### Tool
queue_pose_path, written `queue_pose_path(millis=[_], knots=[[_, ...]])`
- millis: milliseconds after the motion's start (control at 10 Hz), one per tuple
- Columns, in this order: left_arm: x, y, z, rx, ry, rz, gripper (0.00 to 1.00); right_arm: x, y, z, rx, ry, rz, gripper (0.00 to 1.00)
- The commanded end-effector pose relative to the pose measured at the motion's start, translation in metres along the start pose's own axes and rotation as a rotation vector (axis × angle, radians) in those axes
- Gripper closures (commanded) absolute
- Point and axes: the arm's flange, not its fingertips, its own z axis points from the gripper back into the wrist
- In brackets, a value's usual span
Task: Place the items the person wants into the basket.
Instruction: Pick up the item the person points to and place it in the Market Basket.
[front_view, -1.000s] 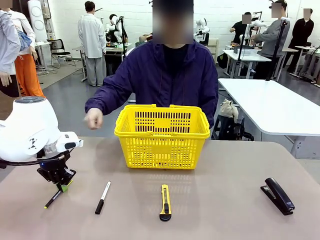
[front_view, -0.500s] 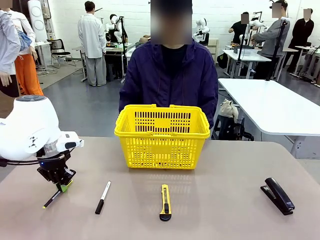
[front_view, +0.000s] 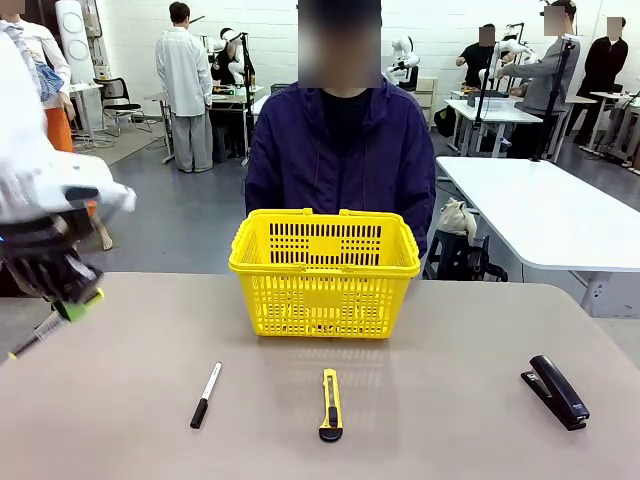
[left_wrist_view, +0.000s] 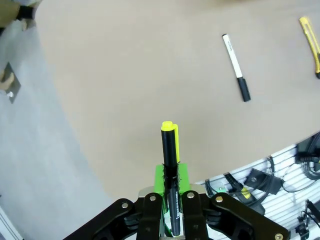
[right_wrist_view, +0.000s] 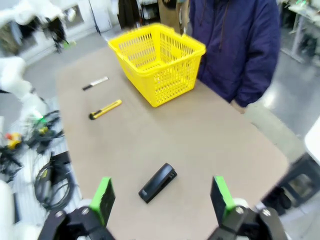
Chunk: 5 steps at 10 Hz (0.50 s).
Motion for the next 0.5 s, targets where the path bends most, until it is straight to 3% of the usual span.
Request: queue_pose_path(millis=[0, 300, 400], knots=[[0.009, 0.011, 0.043, -0.002, -0.035, -0.014, 1.0, 0.001, -0.003, 0.0, 0.001, -0.039, 0.017, 0.0], [0.005, 0.023, 0.09, -0.03, -0.072, 0.0, 1.0, 0.001, -0.003, 0.0, 0.001, -0.039, 0.017, 0.0], [0.003, 0.027, 0.095, -0.044, -0.038, 0.015, 1.0, 0.001, -0.003, 0.0, 0.001, -0.039, 0.017, 0.0]])
